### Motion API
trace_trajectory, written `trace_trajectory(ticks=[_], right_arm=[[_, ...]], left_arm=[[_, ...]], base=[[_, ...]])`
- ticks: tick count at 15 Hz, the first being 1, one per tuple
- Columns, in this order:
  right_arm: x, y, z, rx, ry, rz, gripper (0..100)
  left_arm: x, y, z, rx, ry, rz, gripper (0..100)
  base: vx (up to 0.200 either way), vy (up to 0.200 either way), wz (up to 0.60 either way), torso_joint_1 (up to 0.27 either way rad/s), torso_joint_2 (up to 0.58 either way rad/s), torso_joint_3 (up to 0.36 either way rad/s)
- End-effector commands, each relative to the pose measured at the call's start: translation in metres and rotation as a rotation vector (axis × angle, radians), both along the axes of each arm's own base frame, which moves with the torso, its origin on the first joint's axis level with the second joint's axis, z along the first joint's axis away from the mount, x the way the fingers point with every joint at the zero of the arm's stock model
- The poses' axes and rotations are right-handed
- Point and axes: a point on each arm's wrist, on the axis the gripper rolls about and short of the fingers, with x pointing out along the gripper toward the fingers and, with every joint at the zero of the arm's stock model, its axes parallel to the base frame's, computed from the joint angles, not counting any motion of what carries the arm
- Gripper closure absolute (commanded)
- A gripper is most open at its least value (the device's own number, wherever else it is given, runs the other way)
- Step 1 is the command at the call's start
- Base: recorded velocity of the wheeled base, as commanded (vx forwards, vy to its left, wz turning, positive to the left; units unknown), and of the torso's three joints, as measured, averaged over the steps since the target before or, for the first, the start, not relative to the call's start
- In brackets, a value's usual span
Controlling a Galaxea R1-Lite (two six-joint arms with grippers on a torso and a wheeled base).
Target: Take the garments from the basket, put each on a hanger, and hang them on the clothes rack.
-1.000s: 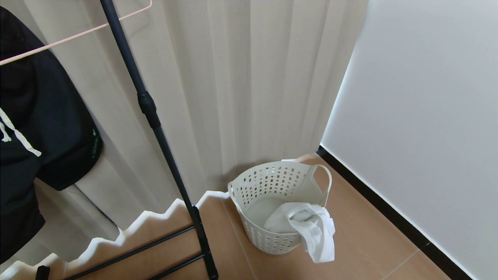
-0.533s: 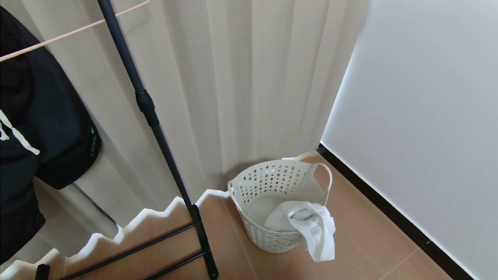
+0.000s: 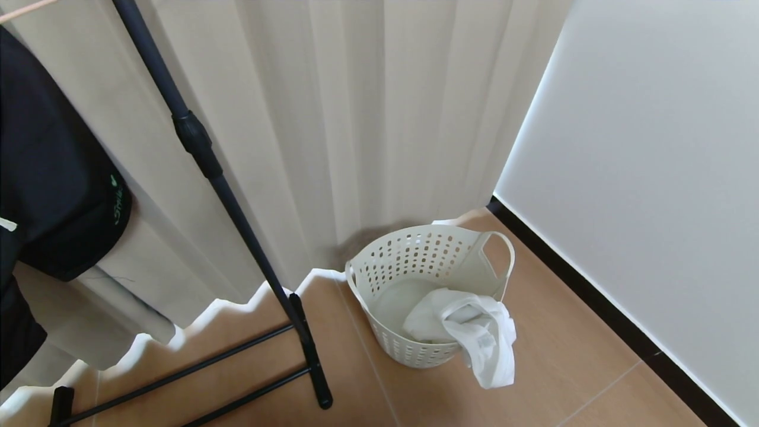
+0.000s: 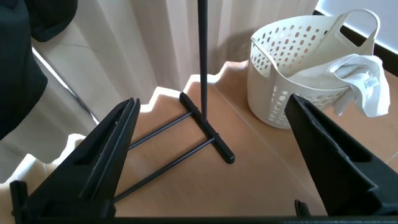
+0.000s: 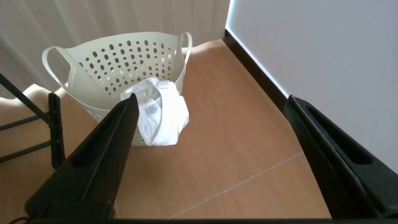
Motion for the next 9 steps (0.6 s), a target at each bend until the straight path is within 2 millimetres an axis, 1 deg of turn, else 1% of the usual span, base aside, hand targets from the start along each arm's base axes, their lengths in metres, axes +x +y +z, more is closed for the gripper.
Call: trace_trajectory(ticks=[1, 9], right_arm=[[0.0001, 0.0, 0.0, -0.001, 0.002, 0.0, 0], [0.0001, 0.0, 0.0, 0.0, 0.002, 0.0, 0]], left_arm=[[0.0001, 0.0, 0.0, -0.001, 0.001, 0.0, 0], [0.0001, 0.0, 0.0, -0.001, 0.001, 0.0, 0]], base=[[0.0, 0.0, 0.0, 0.002, 0.0, -0.193], [0.0, 0.0, 0.0, 0.002, 0.0, -0.2]])
